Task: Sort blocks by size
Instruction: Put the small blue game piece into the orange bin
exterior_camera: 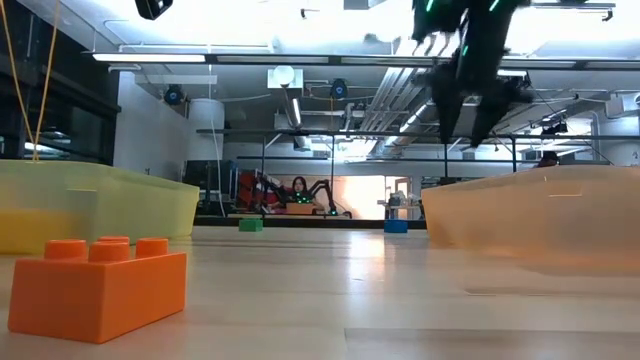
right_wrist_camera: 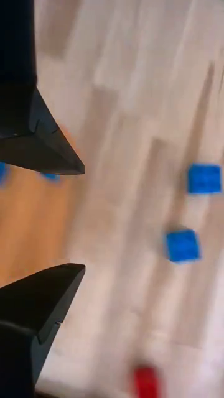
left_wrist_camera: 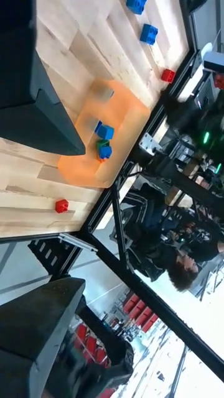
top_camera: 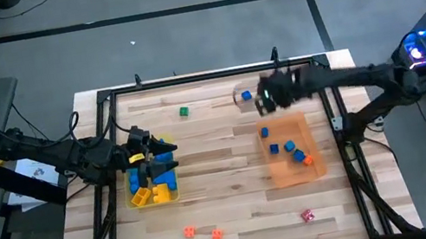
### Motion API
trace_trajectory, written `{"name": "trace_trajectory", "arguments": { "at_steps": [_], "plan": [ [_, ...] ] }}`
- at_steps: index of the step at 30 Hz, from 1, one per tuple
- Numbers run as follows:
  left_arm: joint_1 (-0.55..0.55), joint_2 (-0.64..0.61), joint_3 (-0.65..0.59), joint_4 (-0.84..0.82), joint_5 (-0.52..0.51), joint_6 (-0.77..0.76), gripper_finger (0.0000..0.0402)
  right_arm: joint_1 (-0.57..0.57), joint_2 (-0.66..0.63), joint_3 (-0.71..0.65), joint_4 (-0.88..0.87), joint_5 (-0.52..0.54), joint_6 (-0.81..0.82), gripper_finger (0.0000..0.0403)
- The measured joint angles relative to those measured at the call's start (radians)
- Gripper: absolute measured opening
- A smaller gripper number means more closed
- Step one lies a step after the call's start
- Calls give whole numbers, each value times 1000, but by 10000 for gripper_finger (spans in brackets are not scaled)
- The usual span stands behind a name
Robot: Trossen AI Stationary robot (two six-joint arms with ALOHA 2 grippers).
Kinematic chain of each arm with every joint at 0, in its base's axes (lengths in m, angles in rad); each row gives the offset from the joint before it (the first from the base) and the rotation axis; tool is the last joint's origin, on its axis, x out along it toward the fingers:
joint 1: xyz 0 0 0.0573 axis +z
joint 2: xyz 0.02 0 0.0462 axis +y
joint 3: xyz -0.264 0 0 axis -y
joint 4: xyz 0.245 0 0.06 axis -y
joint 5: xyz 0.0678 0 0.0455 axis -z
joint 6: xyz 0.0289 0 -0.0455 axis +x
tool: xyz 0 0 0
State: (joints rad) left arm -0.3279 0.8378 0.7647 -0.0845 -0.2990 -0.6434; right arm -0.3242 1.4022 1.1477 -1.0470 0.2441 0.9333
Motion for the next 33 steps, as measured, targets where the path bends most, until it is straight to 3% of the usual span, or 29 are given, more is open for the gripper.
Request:
{"name": "trace_trajectory", "arguments": {
  "at_steps": [6,9,13,29,33],
  "plan": [
    [0,0,0,0,-54,-41,323,-342,160,0,162,-219,-492,240],
    [0,0,0,0,-97,-80,323,-424,243,0,225,-309,-617,240],
    [0,0,0,0,-123,-137,323,-451,333,-1,255,-325,-729,240],
    [0,0,0,0,-143,-140,323,-422,481,3,361,-219,-731,238],
    [0,0,0,-3,-143,-138,323,-422,489,4,367,-218,-727,204]
  ]
}}
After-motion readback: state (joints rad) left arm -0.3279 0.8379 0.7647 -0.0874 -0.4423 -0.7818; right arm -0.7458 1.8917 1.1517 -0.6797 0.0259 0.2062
